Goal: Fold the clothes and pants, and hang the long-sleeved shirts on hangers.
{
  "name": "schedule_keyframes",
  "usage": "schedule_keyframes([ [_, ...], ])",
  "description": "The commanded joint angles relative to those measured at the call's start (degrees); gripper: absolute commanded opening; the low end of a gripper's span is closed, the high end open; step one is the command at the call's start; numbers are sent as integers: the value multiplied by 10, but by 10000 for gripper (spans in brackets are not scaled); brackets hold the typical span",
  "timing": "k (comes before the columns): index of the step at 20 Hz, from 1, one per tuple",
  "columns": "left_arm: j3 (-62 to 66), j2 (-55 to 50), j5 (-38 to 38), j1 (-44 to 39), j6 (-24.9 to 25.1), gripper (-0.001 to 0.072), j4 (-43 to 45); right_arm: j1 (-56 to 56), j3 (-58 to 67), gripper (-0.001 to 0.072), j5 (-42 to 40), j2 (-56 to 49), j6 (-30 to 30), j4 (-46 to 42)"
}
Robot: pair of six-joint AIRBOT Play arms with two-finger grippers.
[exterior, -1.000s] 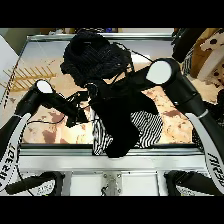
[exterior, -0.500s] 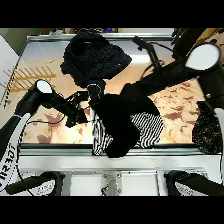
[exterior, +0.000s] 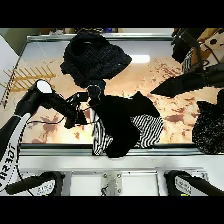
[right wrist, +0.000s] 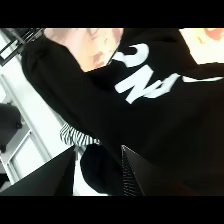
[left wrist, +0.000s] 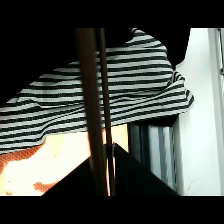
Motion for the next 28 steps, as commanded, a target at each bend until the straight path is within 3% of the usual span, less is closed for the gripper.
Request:
schedule_keyframes([
  [1,0,0,-2,0,-5,15,0,-26,-6,303,4,3,-7,32],
  [5,0,0,-2,0,-5,15,0,-28,-12,304,13,5,-119,32],
  [7,0,0,-2,0,-14,15,0,-28,-18,303,11,5,-144,34],
  [18,0,-1,0,0,-16,15,0,-26,-20,304,-20,-5,-122,38],
  [19,0,-1,1,0,-16,15,0,-27,-20,330,-23,-5,-122,38],
  [20,0,-1,1,0,-16,15,0,-27,-20,595,-24,-5,-122,38],
  [21,0,-1,1,0,-16,15,0,-27,-20,709,-25,-5,-122,38],
  [28,0,-1,0,0,-16,15,0,-26,-20,709,-28,-5,-120,39],
])
